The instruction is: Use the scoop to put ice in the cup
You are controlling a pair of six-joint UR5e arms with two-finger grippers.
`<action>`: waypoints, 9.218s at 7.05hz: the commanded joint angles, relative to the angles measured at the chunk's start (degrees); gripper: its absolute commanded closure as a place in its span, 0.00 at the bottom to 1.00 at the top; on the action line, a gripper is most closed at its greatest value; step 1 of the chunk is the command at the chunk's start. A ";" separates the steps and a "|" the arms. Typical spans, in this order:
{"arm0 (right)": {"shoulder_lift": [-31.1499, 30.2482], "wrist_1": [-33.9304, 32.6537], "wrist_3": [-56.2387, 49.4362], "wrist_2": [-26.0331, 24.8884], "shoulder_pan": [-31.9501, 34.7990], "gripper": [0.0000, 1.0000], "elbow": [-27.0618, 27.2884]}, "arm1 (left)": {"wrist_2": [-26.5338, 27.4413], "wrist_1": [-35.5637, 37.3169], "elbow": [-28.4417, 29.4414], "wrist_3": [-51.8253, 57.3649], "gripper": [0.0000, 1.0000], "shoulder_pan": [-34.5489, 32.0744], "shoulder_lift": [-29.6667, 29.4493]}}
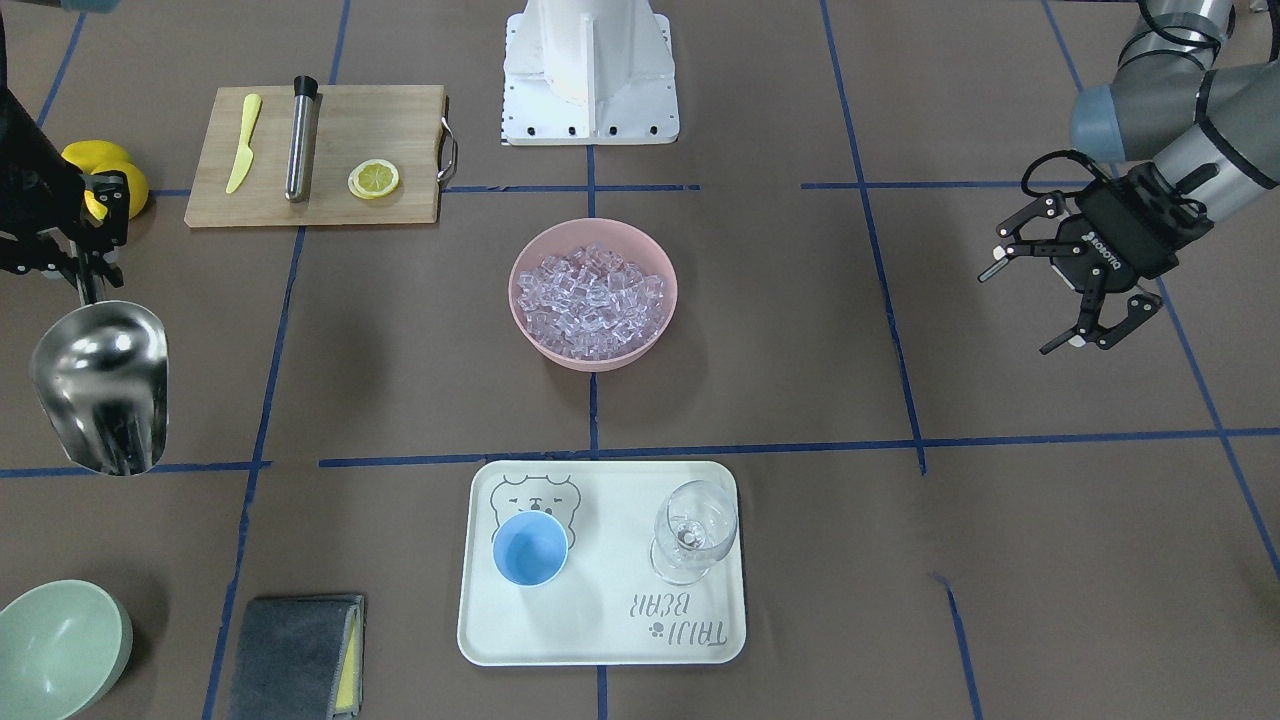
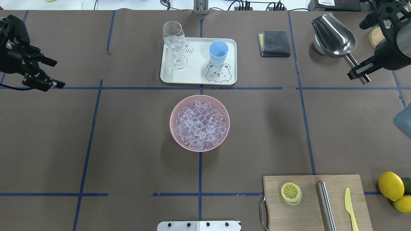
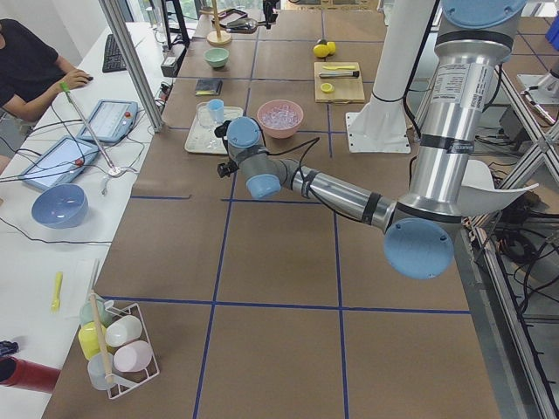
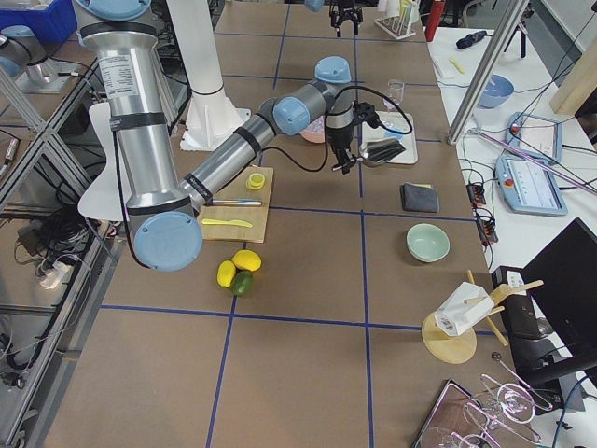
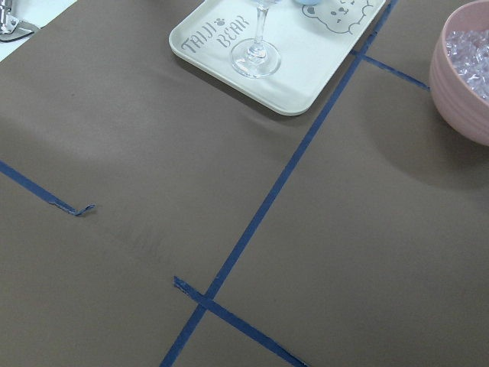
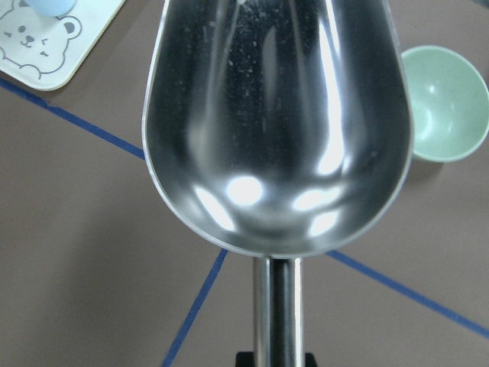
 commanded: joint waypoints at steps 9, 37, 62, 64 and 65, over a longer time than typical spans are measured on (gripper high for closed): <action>21.23 -44.05 -23.25 -17.21 -22.32 1.00 3.79 | 26.83 -9.83 4.75 -4.54 0.00 30.44 -13.26; 28.00 -44.58 -43.33 -37.73 -27.85 1.00 0.28 | 22.64 -12.20 9.94 -4.36 0.00 32.31 -15.72; 46.37 -55.39 -45.33 -45.42 -36.03 1.00 -25.12 | 22.73 -18.61 12.49 -4.80 0.00 32.49 -15.63; 46.37 -55.13 -44.45 -45.42 -37.08 1.00 -25.56 | 22.64 -18.61 12.49 -4.80 0.00 32.49 -15.46; 46.46 -54.95 -44.18 -45.33 -37.26 1.00 -25.83 | 22.73 -18.61 12.49 -4.80 0.00 32.49 -15.46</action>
